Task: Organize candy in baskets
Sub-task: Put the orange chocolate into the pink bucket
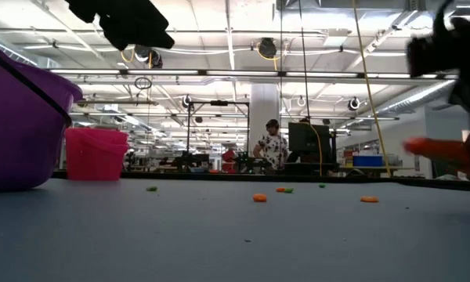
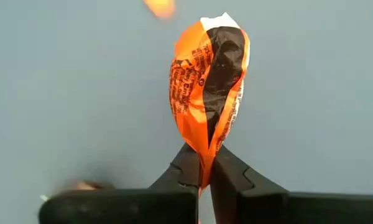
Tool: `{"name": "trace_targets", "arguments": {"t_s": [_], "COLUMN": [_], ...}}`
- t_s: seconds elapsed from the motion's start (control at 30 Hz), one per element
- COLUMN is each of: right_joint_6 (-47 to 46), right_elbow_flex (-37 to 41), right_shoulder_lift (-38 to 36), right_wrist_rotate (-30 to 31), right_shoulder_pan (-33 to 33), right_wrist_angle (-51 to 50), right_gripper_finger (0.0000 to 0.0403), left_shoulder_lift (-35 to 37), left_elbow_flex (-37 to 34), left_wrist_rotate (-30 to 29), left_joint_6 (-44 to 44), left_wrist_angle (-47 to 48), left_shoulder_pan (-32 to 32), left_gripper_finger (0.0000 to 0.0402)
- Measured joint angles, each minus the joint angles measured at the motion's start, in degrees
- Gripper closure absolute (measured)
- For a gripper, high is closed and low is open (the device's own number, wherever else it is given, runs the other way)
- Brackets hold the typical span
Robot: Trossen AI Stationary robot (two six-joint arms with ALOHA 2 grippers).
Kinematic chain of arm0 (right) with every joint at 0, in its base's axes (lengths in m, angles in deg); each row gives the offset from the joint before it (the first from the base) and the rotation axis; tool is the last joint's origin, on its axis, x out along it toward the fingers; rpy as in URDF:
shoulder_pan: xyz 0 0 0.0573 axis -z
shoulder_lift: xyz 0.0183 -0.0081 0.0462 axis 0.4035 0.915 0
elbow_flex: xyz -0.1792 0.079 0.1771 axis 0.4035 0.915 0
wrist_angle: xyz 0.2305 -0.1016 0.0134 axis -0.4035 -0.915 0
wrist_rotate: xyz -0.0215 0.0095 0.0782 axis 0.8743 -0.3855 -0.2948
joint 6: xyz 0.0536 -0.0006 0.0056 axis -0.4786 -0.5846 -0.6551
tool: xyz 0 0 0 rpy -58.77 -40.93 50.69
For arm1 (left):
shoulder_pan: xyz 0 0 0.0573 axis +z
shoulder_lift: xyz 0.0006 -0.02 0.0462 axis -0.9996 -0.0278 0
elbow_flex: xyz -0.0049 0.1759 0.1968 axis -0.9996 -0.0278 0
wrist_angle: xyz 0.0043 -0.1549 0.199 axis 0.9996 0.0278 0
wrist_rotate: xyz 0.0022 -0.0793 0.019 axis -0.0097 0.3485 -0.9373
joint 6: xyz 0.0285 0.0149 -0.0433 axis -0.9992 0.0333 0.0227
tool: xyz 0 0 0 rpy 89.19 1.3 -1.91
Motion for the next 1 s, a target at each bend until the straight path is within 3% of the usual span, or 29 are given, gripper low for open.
{"name": "trace_targets", "arguments": {"t_s": [0.17, 0.3, 0.47, 0.67, 0.8, 1.0], "right_joint_6": [11.93, 24.20, 39.05, 54.62, 64.30, 68.47], "right_elbow_flex": [-0.14, -0.14, -0.14, -0.16, -0.18, -0.18], "right_shoulder_lift": [0.02, 0.02, 0.02, 1.08, 4.36, 8.45], "right_wrist_rotate": [9.90, 16.57, 20.47, 21.69, 19.04, 19.34], "right_shoulder_pan": [0.13, 0.13, 1.00, 4.13, 6.58, 9.59], "right_wrist_angle": [15.31, 29.51, 45.11, 59.95, 69.93, 77.15], "right_gripper_finger": [0.0399, 0.0399, 0.0399, 0.0399, 0.0399, 0.0399], "left_shoulder_lift": [-2.06, -3.69, -6.28, -9.77, -11.73, -13.87], "left_elbow_flex": [0.00, 0.00, 0.00, 0.02, 0.02, 0.02], "left_wrist_rotate": [6.21, 6.56, 6.55, 8.09, 8.13, 11.61], "left_joint_6": [0.40, 0.06, -3.33, -5.70, -5.74, -5.62], "left_wrist_angle": [-4.02, -8.27, -16.54, -25.93, -30.10, -33.91], "left_shoulder_pan": [2.28, 3.85, 4.14, 4.14, 4.20, 4.21], "left_gripper_finger": [0.0159, 0.0133, 0.0130, 0.0130, 0.0130, 0.0130]}}
